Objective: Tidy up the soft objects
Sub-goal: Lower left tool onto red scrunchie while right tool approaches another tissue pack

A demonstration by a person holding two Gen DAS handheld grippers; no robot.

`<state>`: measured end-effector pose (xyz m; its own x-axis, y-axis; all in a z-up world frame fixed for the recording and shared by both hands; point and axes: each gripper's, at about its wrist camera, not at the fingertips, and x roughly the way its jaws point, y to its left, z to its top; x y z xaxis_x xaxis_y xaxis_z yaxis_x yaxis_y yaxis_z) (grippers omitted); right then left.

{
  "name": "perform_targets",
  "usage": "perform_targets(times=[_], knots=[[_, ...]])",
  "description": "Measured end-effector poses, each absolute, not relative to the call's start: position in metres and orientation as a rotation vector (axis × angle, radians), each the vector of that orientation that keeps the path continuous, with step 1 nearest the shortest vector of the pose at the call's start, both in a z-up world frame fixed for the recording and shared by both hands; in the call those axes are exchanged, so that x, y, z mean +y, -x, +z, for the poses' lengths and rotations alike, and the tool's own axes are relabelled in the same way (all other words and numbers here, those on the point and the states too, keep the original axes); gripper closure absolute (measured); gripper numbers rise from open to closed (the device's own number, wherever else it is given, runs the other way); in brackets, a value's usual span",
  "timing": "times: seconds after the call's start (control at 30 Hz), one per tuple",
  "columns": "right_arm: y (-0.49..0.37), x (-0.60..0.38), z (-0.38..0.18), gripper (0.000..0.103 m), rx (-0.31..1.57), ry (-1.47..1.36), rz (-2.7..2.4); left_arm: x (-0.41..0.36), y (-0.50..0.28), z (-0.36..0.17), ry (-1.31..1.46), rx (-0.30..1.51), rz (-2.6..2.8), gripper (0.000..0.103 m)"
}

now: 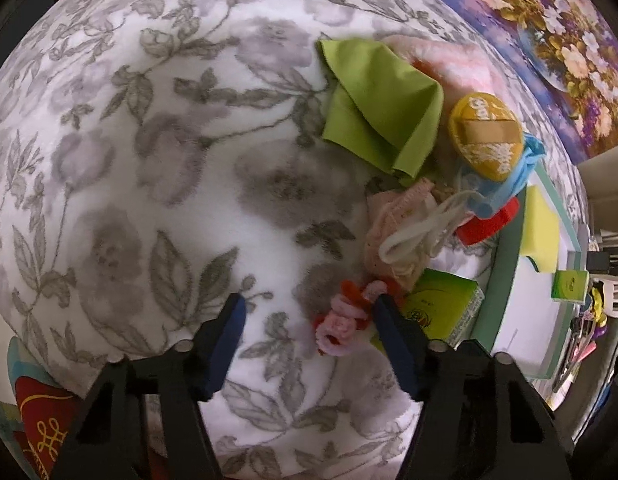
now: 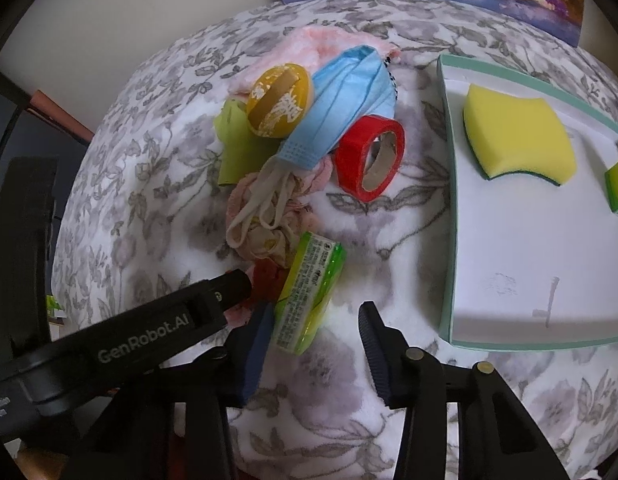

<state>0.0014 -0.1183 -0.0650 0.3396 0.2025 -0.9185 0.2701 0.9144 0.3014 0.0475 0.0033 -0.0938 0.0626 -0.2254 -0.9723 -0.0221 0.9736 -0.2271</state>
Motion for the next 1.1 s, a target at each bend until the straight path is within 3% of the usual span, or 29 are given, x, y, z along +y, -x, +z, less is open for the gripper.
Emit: perform_targets(times=[0.2,0.37,0.73,1.1], knots=[[0.002,-0.121,-0.064,0.059,1.246,-0.431,-0.039,-0.009,-0.045,-0.097,0.231,1.52,-0.222,0.067],[0.004,-0.123,-0.063,0.061,1.25,-0.442,-0.025,-0.025,-0.042,-0.105,0.262,1.532,-0.269,0.081],[0.0,-0.118,-0.071,0.067,1.29,-0.424,-0.038,-0.024,-0.044,-0.097,0.278,1.497,-0.244,0.082],[-0.006,-0.119,-0.079,0.067,1.289,-0.437,-0.052,-0.023,-0.043,-0.1,0.262,1.501,-0.238,0.082]])
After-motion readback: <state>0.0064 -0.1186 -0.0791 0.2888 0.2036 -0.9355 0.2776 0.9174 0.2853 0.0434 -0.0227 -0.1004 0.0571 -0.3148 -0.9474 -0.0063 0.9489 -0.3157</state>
